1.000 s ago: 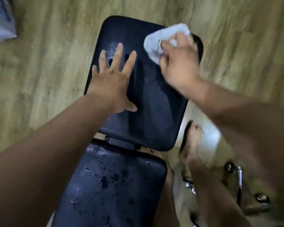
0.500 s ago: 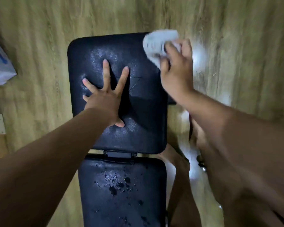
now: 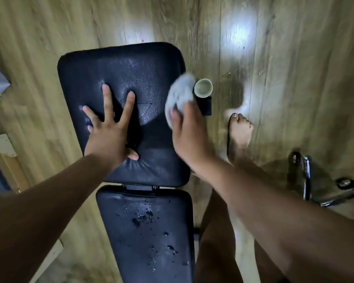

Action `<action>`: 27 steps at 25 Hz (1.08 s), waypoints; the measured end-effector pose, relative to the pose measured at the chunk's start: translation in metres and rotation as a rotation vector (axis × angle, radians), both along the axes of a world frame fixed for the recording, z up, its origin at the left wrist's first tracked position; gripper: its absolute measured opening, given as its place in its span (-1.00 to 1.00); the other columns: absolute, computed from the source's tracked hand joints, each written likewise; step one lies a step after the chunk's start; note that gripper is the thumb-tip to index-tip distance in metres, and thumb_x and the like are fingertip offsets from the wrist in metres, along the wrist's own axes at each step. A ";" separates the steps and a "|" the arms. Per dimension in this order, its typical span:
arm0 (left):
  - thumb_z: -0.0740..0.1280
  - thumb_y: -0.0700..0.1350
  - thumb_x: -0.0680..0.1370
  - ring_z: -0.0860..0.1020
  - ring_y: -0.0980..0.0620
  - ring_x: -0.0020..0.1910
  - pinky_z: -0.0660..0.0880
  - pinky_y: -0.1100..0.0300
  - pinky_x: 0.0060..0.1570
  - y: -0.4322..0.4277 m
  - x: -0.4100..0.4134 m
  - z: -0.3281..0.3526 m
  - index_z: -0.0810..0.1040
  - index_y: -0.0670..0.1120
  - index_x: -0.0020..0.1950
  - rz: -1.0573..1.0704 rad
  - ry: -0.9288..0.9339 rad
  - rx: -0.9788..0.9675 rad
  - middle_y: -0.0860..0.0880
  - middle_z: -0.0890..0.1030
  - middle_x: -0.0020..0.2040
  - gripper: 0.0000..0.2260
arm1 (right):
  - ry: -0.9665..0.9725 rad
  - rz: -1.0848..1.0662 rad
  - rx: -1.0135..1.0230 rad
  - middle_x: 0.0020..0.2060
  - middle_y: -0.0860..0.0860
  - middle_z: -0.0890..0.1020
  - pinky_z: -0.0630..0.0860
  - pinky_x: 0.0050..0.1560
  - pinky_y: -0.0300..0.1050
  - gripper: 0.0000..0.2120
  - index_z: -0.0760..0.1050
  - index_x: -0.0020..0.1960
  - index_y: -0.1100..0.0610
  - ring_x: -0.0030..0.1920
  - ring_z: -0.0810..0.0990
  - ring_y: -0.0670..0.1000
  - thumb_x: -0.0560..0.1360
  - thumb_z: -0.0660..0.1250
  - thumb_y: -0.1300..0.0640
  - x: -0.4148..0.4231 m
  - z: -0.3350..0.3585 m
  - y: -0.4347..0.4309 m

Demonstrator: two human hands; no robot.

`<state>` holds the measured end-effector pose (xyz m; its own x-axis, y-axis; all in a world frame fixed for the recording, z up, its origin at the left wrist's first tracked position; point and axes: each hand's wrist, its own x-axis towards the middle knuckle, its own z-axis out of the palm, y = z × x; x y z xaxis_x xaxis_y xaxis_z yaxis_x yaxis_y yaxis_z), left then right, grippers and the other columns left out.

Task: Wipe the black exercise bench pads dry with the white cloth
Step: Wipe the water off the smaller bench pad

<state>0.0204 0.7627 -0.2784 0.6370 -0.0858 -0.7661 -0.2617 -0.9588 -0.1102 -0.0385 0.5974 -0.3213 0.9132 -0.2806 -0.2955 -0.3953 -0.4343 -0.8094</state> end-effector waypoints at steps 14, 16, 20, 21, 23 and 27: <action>0.66 0.08 0.12 -0.13 -0.64 0.40 0.31 -0.41 0.25 0.000 0.001 -0.007 -0.49 0.21 0.46 -0.002 0.025 0.029 -0.24 -0.44 0.50 0.40 | 0.273 0.008 0.065 -0.29 0.18 0.47 0.29 -0.27 -0.18 -0.63 0.38 -0.08 0.32 -0.31 0.51 0.18 0.57 0.18 -0.03 -0.020 0.003 0.005; 0.65 0.10 0.12 -0.12 -0.64 0.40 0.32 -0.38 0.26 -0.001 0.001 -0.007 -0.51 0.20 0.45 -0.004 0.020 0.041 -0.25 -0.46 0.49 0.41 | 0.143 -0.145 0.103 -0.15 0.24 0.52 0.34 -0.23 -0.07 -0.60 0.38 0.03 0.38 -0.19 0.54 0.21 0.58 0.16 -0.01 0.058 -0.020 0.000; 0.64 0.12 0.14 -0.13 -0.63 0.40 0.30 -0.36 0.28 -0.004 0.002 -0.007 -0.55 0.19 0.42 -0.002 0.033 0.056 -0.25 -0.50 0.47 0.41 | 0.127 -0.135 0.039 0.08 0.25 0.56 0.52 0.01 0.03 -0.52 0.35 0.25 0.35 0.04 0.56 0.21 0.59 0.11 -0.06 0.037 -0.027 0.005; 0.64 0.13 0.13 -0.13 -0.63 0.40 0.31 -0.36 0.29 -0.004 0.003 -0.006 -0.57 0.19 0.41 0.001 0.030 0.059 -0.25 -0.51 0.46 0.42 | 0.191 -0.108 0.003 0.04 0.27 0.56 0.54 -0.01 0.04 -0.56 0.36 0.23 0.36 0.00 0.56 0.22 0.61 0.12 -0.02 0.001 -0.014 0.012; 0.63 0.15 0.13 -0.11 -0.63 0.40 0.35 -0.35 0.29 -0.004 0.003 -0.005 -0.59 0.18 0.40 -0.021 0.021 0.059 -0.25 -0.52 0.46 0.42 | 0.384 -0.018 -0.034 -0.03 0.23 0.55 0.51 -0.01 -0.23 -0.65 0.38 0.17 0.35 -0.09 0.53 0.15 0.63 0.14 0.04 -0.068 0.017 0.025; 0.65 0.08 0.15 -0.14 -0.62 0.41 0.32 -0.39 0.29 -0.002 0.002 -0.004 -0.57 0.23 0.40 -0.001 0.008 -0.002 -0.20 -0.53 0.46 0.40 | 0.587 0.025 0.083 -0.09 0.13 0.50 0.39 -0.21 -0.46 -0.50 0.32 0.19 0.30 -0.10 0.52 0.09 0.63 -0.02 -0.15 -0.103 0.030 0.028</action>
<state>0.0229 0.7608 -0.2822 0.6309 -0.0884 -0.7708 -0.2638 -0.9587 -0.1060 -0.1418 0.6254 -0.2914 0.5960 -0.2159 -0.7734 -0.7779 -0.3938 -0.4896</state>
